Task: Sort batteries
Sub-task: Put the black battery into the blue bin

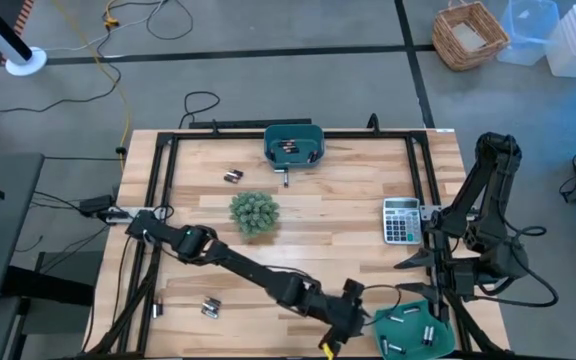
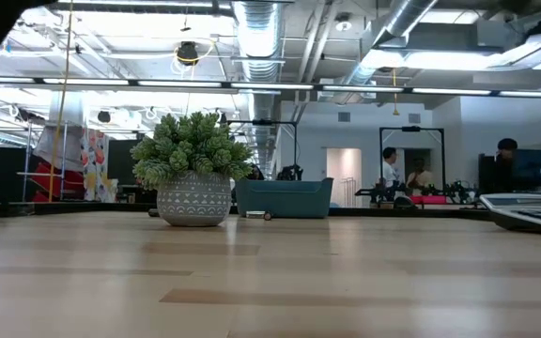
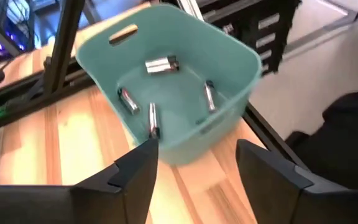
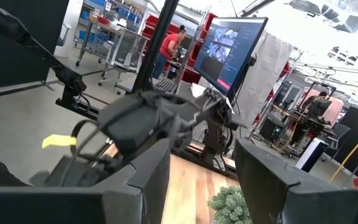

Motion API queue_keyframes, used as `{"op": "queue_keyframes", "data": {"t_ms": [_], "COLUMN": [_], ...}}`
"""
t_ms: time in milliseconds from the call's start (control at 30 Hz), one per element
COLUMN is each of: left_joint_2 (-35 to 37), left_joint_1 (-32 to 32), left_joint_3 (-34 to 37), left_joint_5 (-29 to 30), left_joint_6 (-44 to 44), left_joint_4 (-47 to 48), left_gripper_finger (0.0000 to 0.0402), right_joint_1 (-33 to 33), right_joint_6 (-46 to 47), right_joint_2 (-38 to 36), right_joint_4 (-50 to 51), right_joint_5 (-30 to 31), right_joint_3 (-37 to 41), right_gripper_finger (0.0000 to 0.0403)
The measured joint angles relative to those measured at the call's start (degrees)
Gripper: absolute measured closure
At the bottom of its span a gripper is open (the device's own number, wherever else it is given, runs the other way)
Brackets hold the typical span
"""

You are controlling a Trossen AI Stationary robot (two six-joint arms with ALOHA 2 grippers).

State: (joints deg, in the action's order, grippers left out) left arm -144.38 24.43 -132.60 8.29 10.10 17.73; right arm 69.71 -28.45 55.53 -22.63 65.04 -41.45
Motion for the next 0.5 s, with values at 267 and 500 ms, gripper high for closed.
{"op": "queue_keyframes", "data": {"t_ms": [267, 500], "left_joint_2": [8.27, 22.28], "left_joint_1": [1.96, 3.01], "left_joint_3": [10.67, 33.61], "left_joint_5": [7.81, 16.11], "left_joint_6": [-1.0, -4.04], "left_joint_4": [1.3, -11.25], "left_gripper_finger": [0.0235, 0.0269], "right_joint_1": [-0.11, -2.29], "right_joint_6": [0.58, 2.03], "right_joint_2": [0.0, 0.02], "right_joint_4": [-0.06, 0.44], "right_joint_5": [0.0, -0.04], "right_joint_3": [0.0, 0.0], "right_gripper_finger": [0.0209, 0.0209]}}
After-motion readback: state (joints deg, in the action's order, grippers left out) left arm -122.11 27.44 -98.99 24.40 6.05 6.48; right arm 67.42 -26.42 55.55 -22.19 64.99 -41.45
